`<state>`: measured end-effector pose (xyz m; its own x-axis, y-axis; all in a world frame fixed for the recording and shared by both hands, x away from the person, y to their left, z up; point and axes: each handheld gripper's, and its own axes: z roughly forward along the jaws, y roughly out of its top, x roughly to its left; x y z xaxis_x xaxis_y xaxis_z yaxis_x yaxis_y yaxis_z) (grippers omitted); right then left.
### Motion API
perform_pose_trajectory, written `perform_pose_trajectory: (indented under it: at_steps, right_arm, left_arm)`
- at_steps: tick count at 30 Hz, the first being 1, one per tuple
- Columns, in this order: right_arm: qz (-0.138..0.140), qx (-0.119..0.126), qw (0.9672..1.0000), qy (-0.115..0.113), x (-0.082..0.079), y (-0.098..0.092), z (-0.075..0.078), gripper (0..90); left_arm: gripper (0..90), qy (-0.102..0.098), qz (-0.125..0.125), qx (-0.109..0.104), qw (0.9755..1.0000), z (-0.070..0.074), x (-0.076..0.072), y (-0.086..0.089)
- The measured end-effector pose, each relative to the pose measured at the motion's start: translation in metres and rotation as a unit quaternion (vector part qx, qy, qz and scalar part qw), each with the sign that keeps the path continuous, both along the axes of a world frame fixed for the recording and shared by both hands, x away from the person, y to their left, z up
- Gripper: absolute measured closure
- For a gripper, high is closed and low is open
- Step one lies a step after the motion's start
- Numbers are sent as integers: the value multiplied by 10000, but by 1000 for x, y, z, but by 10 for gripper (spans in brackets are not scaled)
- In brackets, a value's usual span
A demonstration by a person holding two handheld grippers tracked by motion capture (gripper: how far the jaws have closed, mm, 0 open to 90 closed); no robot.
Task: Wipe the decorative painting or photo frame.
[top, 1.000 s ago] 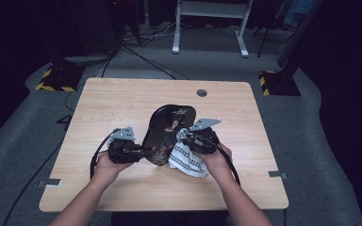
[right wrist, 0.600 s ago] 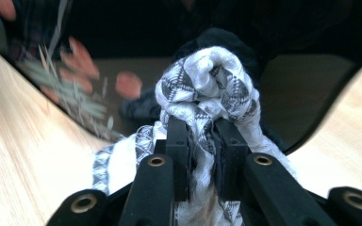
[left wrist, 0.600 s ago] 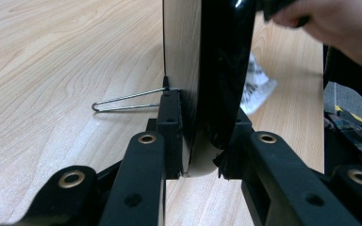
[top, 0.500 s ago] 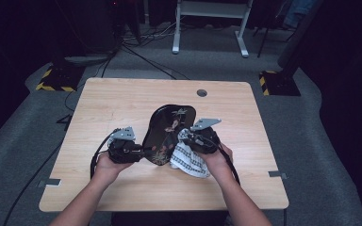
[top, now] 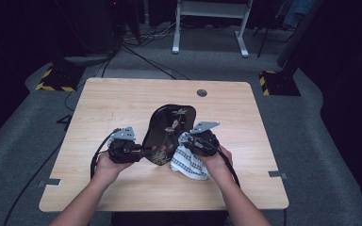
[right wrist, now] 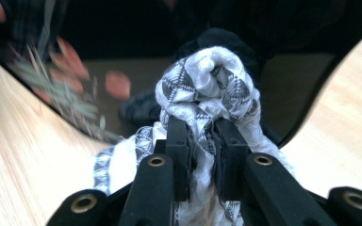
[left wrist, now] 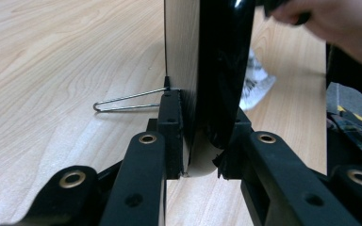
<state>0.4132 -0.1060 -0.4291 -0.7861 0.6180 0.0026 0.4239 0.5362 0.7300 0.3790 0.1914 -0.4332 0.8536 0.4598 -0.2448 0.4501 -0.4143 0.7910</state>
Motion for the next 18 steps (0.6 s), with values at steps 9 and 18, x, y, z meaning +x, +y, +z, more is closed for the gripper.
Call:
perform_pose_trajectory:
  at_steps: [9,18]
  right_arm:
    - [-106,135,9998,-75,5,-7,9,794]
    - [-175,15,9998,-10,5,-8,1,794]
  left_arm:
    - [761,-43,13,40,10000,1,-1,-1]
    - [761,-37,8,34,10000,0,-1,-1]
